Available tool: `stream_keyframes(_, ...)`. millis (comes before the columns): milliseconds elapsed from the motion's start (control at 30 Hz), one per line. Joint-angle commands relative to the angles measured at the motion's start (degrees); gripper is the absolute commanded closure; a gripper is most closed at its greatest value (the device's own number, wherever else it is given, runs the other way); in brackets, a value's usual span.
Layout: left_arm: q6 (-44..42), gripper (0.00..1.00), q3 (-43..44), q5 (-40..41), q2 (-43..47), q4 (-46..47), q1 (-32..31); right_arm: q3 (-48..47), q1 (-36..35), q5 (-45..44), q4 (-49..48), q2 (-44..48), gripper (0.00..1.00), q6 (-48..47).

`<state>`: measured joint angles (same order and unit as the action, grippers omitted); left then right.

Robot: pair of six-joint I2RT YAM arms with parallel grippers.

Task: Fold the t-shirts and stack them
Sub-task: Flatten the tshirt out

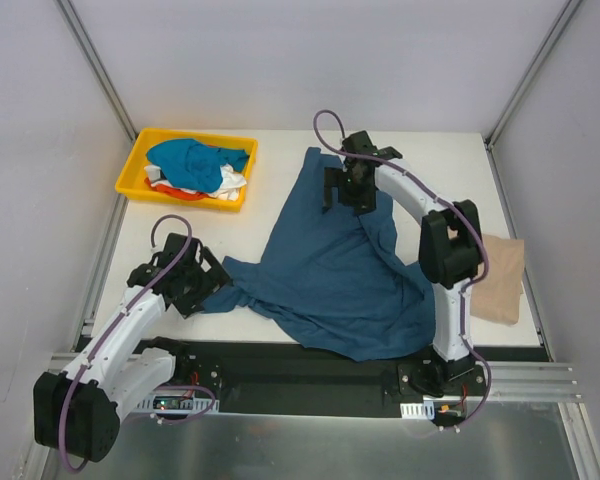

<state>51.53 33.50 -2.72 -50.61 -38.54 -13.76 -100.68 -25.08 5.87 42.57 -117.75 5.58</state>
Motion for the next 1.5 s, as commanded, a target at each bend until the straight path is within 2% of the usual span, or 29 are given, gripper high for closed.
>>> stream_keyframes(0,2.52,0.01,-1.06,1.84,-1.16,-1.80,0.75,-9.25,-0.23,9.94,-3.36,-6.86,0.03,1.35)
stream_keyframes(100,2.61,0.01,-0.98,2.28,-0.55,-1.97,0.75,-11.38,-0.49,12.15,-4.60,-10.65,0.03,2.85)
stream_keyframes(200,2.79,0.01,-0.98,2.37,0.16,-1.89,0.75,-8.05,-0.41,11.19,-5.03,-10.83,0.03,2.85)
stream_keyframes(467,4.19,0.01,-1.59,2.46,-1.24,-2.23,0.84,19.34,2.66,3.03,-10.39,2.25,0.02,6.27)
stream_keyframes(667,6.91,0.01,-3.43,4.74,-0.46,-2.50,0.93,30.01,4.25,1.16,-12.77,11.31,0.02,11.11)
stream_keyframes(767,9.02,0.08,-4.40,7.90,-0.45,-2.24,0.93,32.30,4.07,3.36,-13.56,14.04,0.02,11.55)
stream_keyframes(933,9.91,0.12,-1.68,15.28,-4.58,2.40,1.19,35.03,4.08,2.40,-13.74,17.82,0.01,11.64)
stream_keyframes(1067,7.37,0.17,-0.10,13.97,-10.46,10.05,2.33,34.51,4.07,2.74,-12.95,17.65,0.01,11.20)
stream_keyframes(1167,7.10,0.23,1.39,12.66,-16.00,10.94,2.86,34.68,4.07,3.01,-12.95,17.73,0.01,11.20)
stream_keyframes(1267,5.52,0.36,1.92,9.42,-19.96,14.19,2.95,35.03,4.07,2.13,-12.77,18.35,0.01,10.85)
stream_keyframes(1300,5.08,0.45,2.01,8.36,-21.45,16.03,2.95,35.03,4.07,1.78,-12.60,18.70,0.01,10.68)
stream_keyframes(1400,4.46,0.51,1.93,6.76,-23.92,17.36,2.95,35.12,4.07,0.90,-12.07,18.70,0.01,10.41)
stream_keyframes(1467,4.28,0.52,1.75,7.03,-25.84,17.80,2.95,35.12,4.07,1.42,-12.16,18.79,0.01,10.41)
